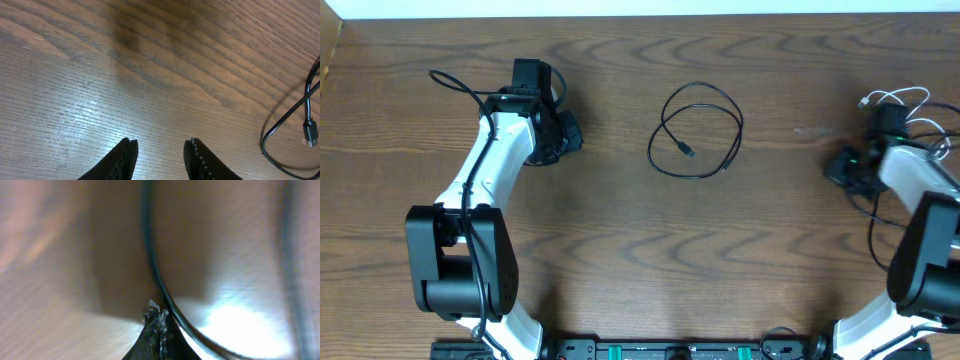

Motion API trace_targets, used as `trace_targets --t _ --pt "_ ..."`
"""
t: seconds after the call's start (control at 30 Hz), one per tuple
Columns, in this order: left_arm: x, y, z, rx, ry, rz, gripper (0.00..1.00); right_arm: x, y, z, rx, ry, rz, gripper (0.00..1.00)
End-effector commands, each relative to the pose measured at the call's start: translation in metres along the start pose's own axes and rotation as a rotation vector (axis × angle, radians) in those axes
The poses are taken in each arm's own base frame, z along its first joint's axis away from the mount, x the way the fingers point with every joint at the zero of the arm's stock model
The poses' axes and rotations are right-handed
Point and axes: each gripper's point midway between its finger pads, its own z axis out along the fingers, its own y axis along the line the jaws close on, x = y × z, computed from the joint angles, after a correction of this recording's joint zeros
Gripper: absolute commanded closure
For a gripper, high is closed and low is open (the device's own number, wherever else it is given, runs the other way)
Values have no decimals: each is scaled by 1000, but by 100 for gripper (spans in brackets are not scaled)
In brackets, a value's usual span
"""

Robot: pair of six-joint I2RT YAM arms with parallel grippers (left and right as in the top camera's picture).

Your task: Untangle cables

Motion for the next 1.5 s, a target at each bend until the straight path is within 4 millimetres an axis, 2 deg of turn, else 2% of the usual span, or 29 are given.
trace_targets --t 0.0,0.07,0.13,0.17,0.23,0.33,0.37,0.5,0.53,0.57,0.6,0.7,0.73,0.83,0.9,1.0,1.07,1.1,1.13,1.2,1.3,1.33,1.43,1.47 --pt "-1 1 0 -12 -3 15 64 17 -36 13 78 79 63 96" --pt "-1 1 0 -12 -3 15 64 20 -36 13 62 99 74 95" --pt "-1 1 0 -12 -3 15 64 23 -26 12 3 120 47 91" --pt "-1 1 0 -12 -3 15 64 21 -8 8 -79 131 -17 85" --pt "-1 1 0 -13 -3 15 64 18 11 -2 -149 143 -83 78" --pt "-1 1 0 -13 -3 15 64 9 30 -27 -155 166 -146 71" --pt "-1 1 0 -12 -3 15 64 6 46 -45 -166 171 -215 64" --pt "-1 1 0 -12 -3 15 64 4 91 -78 -206 146 -410 42" --pt "-1 1 0 -12 -3 15 64 5 103 -83 -218 132 -449 39" --pt "-1 1 0 -13 -3 15 64 7 113 -86 -227 119 -480 36" --pt "-1 1 0 -12 -3 15 64 11 132 -87 -246 94 -528 29" --pt "-1 1 0 -12 -3 15 64 18 156 -85 -242 51 -600 18" --pt "-1 1 0 -12 -3 15 64 20 162 -84 -233 37 -617 10" --pt "-1 1 0 -12 -3 15 57 26 182 -77 -215 -2 -650 6" --pt "-1 1 0 -12 -3 14 57 29 197 -70 -216 -29 -679 6" --pt "-1 1 0 -12 -3 14 56 33 213 -56 -208 -56 -716 13" --pt "-1 1 0 -12 -3 14 56 33 222 -43 -191 -84 -735 30" --pt "-1 1 0 -12 -3 14 56 31 225 -37 -181 -100 -750 42" --pt "-1 1 0 -12 -3 14 56 32 234 -22 -177 -121 -814 56" --pt "-1 1 0 -12 -3 14 56 33 242 -5 -181 -131 -850 62" --pt "-1 1 0 -12 -3 14 56 37 248 24 -184 -129 -859 64" --pt "-1 1 0 -12 -3 14 56 38 248 30 -181 -124 -859 69" --pt "-1 1 0 -12 -3 14 55 41 245 37 -173 -108 -861 96" --pt "-1 1 0 -12 -3 15 56 41 244 37 -171 -105 -861 99"
